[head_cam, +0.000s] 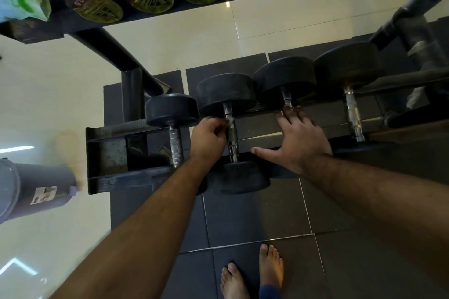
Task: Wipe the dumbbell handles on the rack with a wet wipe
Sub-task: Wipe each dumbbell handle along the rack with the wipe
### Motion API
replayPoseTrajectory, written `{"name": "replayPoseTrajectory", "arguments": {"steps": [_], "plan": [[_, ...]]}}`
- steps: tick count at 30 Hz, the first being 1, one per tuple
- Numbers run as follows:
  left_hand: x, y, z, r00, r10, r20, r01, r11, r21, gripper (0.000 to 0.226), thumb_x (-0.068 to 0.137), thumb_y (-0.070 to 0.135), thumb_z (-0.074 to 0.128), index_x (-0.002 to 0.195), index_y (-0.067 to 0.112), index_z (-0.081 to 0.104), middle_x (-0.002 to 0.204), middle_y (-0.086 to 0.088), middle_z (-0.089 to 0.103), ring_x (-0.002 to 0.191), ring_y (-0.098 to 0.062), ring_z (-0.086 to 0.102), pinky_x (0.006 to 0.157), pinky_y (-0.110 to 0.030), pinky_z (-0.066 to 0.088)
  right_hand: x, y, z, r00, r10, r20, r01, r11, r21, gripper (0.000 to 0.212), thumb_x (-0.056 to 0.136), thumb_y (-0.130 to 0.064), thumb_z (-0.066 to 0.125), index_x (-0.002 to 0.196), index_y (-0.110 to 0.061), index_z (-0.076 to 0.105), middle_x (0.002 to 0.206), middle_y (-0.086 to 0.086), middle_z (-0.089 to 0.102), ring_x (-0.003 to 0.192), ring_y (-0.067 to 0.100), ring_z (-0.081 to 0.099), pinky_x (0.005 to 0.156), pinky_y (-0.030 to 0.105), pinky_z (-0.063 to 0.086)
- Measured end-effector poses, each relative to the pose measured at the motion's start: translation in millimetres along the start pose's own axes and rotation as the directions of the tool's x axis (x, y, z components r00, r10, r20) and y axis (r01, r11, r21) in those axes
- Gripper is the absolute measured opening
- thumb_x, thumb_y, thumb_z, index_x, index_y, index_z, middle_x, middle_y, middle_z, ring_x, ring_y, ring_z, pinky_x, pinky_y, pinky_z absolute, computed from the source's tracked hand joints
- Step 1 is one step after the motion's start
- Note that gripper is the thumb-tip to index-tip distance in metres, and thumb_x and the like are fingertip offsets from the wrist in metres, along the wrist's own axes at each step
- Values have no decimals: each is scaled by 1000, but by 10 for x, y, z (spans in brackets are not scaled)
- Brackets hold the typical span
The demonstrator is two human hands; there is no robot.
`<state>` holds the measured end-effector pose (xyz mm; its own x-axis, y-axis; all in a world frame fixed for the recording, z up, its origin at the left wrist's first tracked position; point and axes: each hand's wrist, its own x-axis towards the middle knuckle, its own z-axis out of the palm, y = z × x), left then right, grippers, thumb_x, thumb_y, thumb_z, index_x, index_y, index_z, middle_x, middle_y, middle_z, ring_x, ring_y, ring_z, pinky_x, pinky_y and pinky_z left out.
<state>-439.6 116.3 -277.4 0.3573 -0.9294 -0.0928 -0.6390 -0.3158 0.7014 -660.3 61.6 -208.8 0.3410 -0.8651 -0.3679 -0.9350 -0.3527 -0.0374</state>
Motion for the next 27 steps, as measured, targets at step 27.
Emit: {"name": "replayPoseTrajectory", "arguments": {"steps": [27], "plan": [[509, -416, -44, 696, -415, 586, 687, 621, -376, 27, 95, -15, 57, 98, 9, 70, 87, -10, 70, 70, -13, 69, 64, -26, 55, 2, 2, 17, 1000, -8, -13, 8, 1000, 16, 133, 66, -112, 28, 167, -25, 30, 176, 4, 26, 160, 30, 26, 119, 52, 42]]}}
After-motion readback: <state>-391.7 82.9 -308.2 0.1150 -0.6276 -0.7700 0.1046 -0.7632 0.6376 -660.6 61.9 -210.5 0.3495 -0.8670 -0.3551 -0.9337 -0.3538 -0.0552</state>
